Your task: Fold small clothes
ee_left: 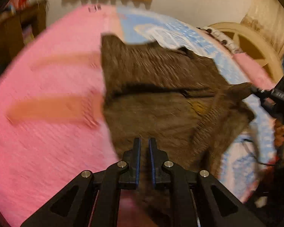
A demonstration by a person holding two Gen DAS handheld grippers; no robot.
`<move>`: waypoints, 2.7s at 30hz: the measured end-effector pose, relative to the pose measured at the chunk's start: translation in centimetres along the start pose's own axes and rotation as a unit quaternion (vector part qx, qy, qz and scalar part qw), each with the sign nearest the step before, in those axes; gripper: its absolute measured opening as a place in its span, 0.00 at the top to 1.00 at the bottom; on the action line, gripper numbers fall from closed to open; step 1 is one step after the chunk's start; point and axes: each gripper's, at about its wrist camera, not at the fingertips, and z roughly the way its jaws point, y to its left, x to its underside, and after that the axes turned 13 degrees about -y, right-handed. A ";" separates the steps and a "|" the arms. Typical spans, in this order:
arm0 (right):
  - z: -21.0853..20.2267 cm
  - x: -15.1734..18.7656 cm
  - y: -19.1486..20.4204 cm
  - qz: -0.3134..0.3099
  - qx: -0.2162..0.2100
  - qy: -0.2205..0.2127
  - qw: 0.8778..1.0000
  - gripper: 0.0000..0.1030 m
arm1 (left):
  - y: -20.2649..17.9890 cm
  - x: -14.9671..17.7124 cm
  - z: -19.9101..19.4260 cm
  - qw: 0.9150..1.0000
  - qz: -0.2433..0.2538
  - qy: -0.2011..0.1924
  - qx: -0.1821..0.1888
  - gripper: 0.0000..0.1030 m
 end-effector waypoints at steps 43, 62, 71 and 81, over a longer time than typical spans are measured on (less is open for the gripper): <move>-1.7 3.9 -1.5 0.043 -0.019 0.021 0.999 0.88 | -4.4 1.0 -0.6 0.993 0.071 -0.082 -0.033 0.29; -1.2 4.7 -2.3 0.056 -0.015 0.034 0.998 0.88 | -3.7 2.4 0.8 0.995 0.050 -0.038 -0.077 0.69; -1.6 4.7 -2.4 0.062 -0.015 0.029 0.998 0.88 | -4.0 2.5 0.9 0.993 0.057 -0.040 -0.095 0.93; -4.3 3.0 -0.1 0.037 -0.046 -0.013 0.998 0.88 | -4.8 -1.1 -3.9 0.986 0.047 -0.135 -0.090 0.94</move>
